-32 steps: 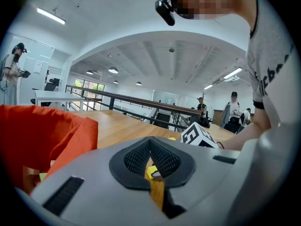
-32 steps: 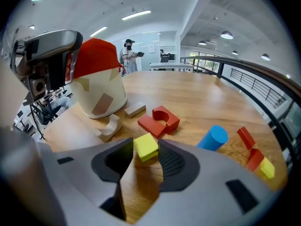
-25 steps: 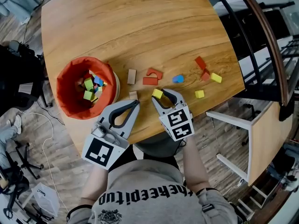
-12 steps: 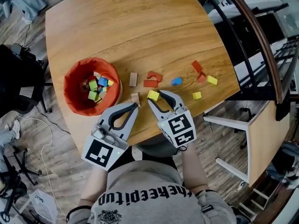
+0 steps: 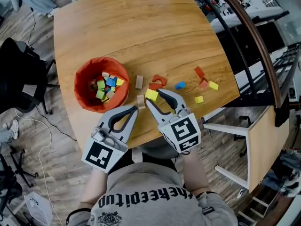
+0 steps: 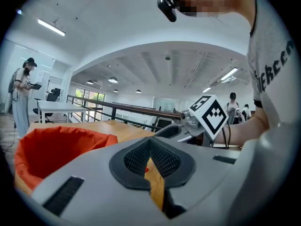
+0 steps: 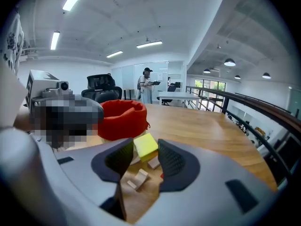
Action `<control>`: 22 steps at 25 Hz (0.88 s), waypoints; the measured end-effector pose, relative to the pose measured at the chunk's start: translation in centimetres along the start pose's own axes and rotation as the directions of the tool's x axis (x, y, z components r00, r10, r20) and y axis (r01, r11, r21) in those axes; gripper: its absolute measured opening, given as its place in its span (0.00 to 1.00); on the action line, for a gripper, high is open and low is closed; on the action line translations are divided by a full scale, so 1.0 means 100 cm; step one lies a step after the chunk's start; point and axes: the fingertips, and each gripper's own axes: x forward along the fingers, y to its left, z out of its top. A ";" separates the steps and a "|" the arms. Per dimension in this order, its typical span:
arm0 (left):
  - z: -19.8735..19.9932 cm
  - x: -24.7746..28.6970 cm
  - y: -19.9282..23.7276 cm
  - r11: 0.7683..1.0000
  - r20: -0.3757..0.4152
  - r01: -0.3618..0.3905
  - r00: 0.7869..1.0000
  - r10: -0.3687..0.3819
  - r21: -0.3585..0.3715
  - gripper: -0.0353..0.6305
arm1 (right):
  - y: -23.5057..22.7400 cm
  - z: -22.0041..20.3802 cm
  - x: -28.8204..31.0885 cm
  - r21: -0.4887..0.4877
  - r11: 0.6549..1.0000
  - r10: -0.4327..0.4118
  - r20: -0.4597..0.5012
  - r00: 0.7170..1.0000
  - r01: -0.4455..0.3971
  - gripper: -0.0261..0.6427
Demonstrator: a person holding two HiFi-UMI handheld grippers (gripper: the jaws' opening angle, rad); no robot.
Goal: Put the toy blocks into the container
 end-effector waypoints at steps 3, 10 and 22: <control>0.000 -0.009 0.002 1.000 0.007 -0.017 1.000 0.017 0.000 0.07 | 0.007 0.010 -0.001 -0.018 1.000 0.010 0.019 1.000 -0.010 0.30; 0.002 -0.033 0.008 0.998 0.026 -0.066 0.997 0.066 -0.001 0.07 | 0.027 0.043 0.000 -0.064 0.997 0.047 0.078 0.996 -0.042 0.29; 0.003 -0.079 0.026 0.982 0.060 -0.191 0.980 0.191 -0.011 0.07 | 0.069 0.083 0.016 -0.153 0.980 0.144 0.133 0.980 -0.124 0.30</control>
